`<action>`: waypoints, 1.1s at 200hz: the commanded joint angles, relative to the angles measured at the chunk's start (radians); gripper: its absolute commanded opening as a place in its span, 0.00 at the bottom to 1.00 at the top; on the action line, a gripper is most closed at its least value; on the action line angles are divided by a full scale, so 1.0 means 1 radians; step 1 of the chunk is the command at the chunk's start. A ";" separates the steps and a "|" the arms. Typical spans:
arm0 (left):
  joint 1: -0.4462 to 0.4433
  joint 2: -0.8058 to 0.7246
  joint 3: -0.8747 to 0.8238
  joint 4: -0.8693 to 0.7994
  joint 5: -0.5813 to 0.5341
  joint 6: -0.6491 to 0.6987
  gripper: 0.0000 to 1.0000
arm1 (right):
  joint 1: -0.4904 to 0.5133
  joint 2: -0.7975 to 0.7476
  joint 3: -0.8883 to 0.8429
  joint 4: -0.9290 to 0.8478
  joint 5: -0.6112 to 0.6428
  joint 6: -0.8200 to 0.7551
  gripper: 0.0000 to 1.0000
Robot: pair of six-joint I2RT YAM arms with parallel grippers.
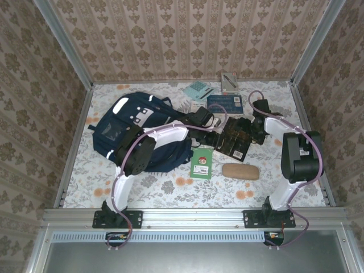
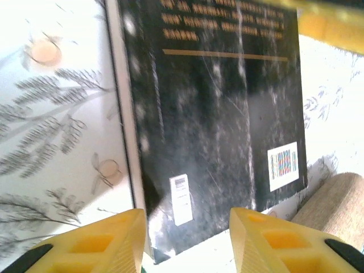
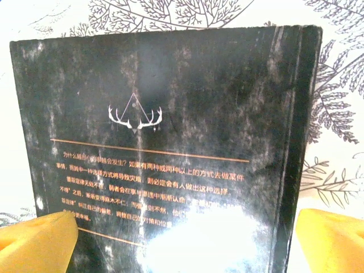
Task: Pack the student bag
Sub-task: Rotate the book at the middle-right of the table, then pick up the book from the middle-right of the table.
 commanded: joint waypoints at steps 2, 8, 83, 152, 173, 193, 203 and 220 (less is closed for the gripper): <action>0.037 0.023 0.094 -0.022 0.002 -0.001 0.44 | -0.006 -0.073 -0.054 0.013 -0.014 -0.003 1.00; 0.040 0.043 0.123 -0.033 0.005 0.004 0.44 | -0.005 -0.082 -0.069 0.020 -0.015 0.002 1.00; 0.042 0.272 0.375 -0.150 0.012 0.043 0.38 | -0.010 -0.109 -0.208 0.142 -0.086 0.061 0.96; 0.026 0.287 0.332 -0.160 0.018 0.045 0.18 | -0.007 -0.059 -0.209 0.213 -0.190 0.083 0.76; 0.028 0.285 0.328 -0.149 0.030 0.036 0.17 | 0.004 -0.058 -0.205 0.237 -0.216 0.101 0.75; 0.031 0.286 0.327 -0.142 0.046 0.029 0.15 | 0.014 -0.066 -0.206 0.284 -0.271 0.113 0.68; 0.032 0.287 0.325 -0.135 0.057 0.026 0.14 | 0.014 -0.078 -0.216 0.328 -0.313 0.133 0.65; 0.043 0.292 0.325 -0.126 0.080 0.018 0.13 | 0.013 -0.109 -0.244 0.424 -0.387 0.169 0.61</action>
